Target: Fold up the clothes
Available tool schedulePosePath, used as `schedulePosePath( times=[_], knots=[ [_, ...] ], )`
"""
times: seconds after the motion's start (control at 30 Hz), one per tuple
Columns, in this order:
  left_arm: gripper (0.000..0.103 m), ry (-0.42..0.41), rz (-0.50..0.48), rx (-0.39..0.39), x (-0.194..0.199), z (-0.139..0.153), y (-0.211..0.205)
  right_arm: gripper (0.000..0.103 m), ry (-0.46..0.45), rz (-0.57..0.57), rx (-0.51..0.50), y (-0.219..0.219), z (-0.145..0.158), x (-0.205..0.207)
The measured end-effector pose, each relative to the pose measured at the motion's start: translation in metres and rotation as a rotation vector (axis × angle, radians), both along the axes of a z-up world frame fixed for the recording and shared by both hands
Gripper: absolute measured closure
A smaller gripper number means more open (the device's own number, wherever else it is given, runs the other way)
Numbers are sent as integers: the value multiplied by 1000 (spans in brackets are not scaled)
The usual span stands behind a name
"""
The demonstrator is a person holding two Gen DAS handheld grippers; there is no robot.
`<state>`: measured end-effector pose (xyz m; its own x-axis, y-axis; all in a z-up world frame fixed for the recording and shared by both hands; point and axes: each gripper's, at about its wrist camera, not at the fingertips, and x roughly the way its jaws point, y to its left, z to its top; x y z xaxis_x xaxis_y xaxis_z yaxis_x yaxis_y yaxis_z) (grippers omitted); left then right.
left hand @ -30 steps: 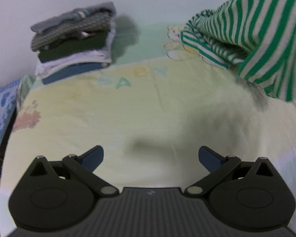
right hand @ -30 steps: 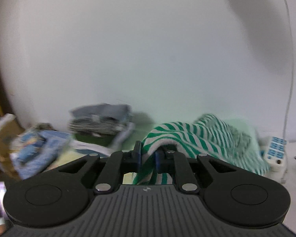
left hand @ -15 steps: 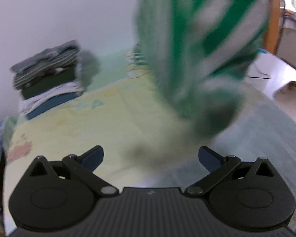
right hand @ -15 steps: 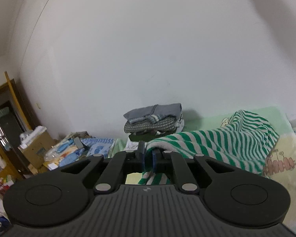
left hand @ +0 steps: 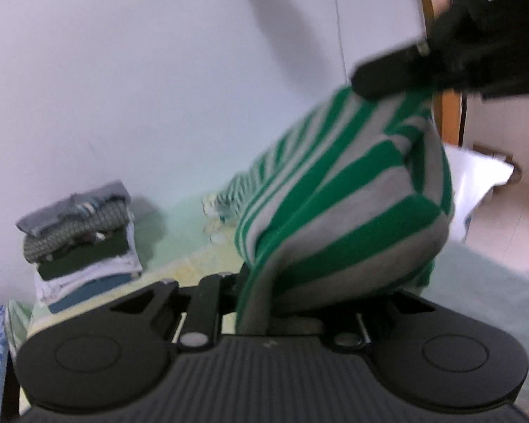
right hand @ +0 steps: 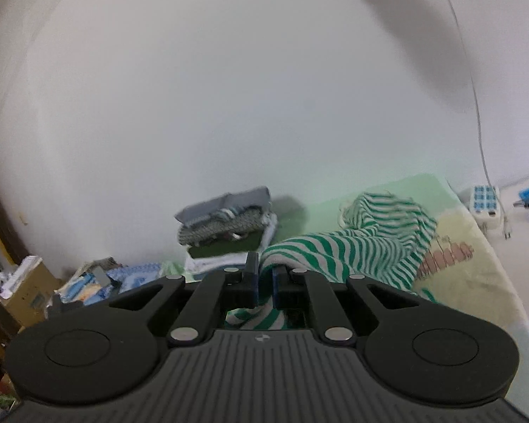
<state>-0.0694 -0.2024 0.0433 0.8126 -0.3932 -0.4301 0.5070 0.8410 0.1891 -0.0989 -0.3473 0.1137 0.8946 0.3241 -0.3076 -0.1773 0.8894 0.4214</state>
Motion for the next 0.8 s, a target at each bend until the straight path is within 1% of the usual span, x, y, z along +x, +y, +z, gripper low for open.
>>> schedulePosePath(
  times=[0.03,0.1,0.2,0.27,0.3,0.33,0.4,0.43,0.47,0.5,0.57,0.6,0.63,0.67,0.7,0.77,0.8],
  knots=[
    [84,-19,2,-8,-7,7,7,95,-12,14,5,0,3,-5],
    [84,-29,9,-26,-19,19,23,95,-12,75,18,2,5,-8],
    [84,36,27,-66,-26,32,45,91,32,166,-5,9,-3,-8],
    [81,70,64,-29,-27,26,51,85,95,213,-35,15,-17,0],
    [80,92,90,-1,-25,17,51,85,124,232,-55,18,-24,4],
    [80,113,116,27,-23,9,52,84,142,225,-95,18,-32,6],
    [79,155,172,77,-19,-11,52,71,178,212,-177,18,-47,11],
    [77,176,202,101,-18,-21,51,58,196,205,-217,18,-55,14],
    [74,197,231,125,-16,-31,51,50,214,196,-259,17,-62,16],
    [74,219,261,146,-15,-41,51,48,230,176,-310,14,-70,16],
    [74,286,324,162,-7,-58,62,46,265,138,-408,7,-85,17],
    [72,319,355,169,-4,-65,68,44,297,126,-438,-1,-96,14],
    [68,346,382,171,-2,-70,76,43,340,117,-466,-4,-107,18],
    [62,363,405,180,1,-75,84,43,379,107,-500,-6,-120,24],
    [51,373,425,191,1,-78,90,43,391,112,-523,-6,-129,25],
    [44,369,467,227,-7,-81,103,43,414,176,-555,-3,-144,26],
    [38,362,486,244,-11,-81,108,43,421,221,-564,1,-148,24]
  ],
)
